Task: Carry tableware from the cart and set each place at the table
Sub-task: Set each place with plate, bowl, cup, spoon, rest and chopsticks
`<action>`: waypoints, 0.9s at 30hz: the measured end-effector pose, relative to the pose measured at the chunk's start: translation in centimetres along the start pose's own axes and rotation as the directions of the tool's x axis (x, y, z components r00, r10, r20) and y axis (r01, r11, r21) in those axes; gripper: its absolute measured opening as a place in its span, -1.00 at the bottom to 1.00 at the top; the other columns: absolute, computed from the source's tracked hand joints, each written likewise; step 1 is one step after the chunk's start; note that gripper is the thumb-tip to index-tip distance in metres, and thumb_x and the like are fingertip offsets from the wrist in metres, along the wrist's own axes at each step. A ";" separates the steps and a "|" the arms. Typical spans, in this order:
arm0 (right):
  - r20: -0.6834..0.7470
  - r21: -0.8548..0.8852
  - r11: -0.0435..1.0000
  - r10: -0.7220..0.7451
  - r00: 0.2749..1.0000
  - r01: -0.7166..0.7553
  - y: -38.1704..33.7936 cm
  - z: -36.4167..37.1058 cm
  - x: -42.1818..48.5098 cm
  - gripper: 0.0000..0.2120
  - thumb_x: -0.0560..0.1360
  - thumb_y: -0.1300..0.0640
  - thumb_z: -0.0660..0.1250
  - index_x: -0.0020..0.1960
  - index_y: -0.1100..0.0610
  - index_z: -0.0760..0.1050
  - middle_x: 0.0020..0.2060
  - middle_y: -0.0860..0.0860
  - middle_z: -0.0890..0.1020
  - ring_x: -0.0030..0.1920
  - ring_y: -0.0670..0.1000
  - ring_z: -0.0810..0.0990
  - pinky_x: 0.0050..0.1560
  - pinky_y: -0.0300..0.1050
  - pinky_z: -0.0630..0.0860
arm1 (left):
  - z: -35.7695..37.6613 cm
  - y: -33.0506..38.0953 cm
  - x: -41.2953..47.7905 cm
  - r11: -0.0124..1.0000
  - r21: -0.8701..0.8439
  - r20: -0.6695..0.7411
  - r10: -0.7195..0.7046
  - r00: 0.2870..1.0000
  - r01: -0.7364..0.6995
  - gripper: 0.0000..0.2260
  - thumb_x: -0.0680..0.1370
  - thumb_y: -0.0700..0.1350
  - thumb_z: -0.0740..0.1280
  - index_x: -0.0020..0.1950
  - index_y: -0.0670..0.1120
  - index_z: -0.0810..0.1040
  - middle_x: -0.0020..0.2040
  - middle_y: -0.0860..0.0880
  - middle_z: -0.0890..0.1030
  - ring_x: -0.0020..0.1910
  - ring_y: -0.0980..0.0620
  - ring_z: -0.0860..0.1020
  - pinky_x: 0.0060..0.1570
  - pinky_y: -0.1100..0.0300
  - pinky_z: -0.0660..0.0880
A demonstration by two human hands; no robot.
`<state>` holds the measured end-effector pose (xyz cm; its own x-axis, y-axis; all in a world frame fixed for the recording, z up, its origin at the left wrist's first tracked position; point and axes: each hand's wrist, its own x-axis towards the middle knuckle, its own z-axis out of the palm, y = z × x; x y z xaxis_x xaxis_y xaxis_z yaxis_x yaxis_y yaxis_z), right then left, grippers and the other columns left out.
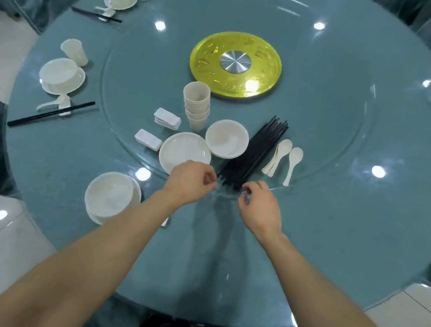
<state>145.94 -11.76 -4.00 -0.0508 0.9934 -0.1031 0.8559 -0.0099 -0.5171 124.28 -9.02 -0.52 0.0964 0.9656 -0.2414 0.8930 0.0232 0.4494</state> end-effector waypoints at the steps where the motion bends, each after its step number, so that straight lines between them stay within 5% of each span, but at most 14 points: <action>1: -0.007 -0.003 1.000 0.015 1.000 -0.015 0.6 -0.3 0.2 -0.77 0.58 0.09 0.31 0.19 0.10 0.62 0.08 0.04 0.58 -0.02 0.16 0.65 0.01 0.08 0.61 | 0.6 0.8 0.3 1.000 0.012 -0.002 -0.003 1.000 0.003 -0.90 0.55 0.08 0.46 0.01 0.10 0.70 -0.11 0.15 0.72 -0.07 0.05 0.66 0.02 0.06 0.61; 15: 0.007 0.017 0.999 0.042 0.999 -0.043 5.9 -2.4 2.1 -0.74 0.59 0.08 0.29 0.22 0.08 0.63 0.14 0.00 0.59 -0.01 0.12 0.67 0.06 0.10 0.63 | 5.4 6.6 4.3 0.963 0.249 -0.080 -0.082 0.993 0.100 -0.68 0.49 0.25 0.50 -0.01 0.04 0.57 -0.08 0.02 0.65 -0.08 -0.09 0.63 -0.04 0.00 0.60; 27: 0.050 0.029 1.000 0.003 0.999 -0.005 7.6 -2.7 2.7 -0.76 0.60 0.08 0.26 0.18 0.09 0.62 0.08 -0.02 0.59 -0.03 0.08 0.67 0.02 0.08 0.63 | 4.9 8.7 4.4 0.919 0.383 0.004 -0.100 0.995 0.091 -0.82 0.50 0.04 0.35 -0.14 -0.07 0.53 -0.19 -0.08 0.59 -0.21 -0.19 0.58 -0.23 0.08 0.43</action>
<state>153.75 -8.83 -5.89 -0.0735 0.9864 -0.1467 0.8407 -0.0178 -0.5412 134.65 -5.80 -1.84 0.0085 0.9575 -0.2884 0.9980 0.0098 0.0621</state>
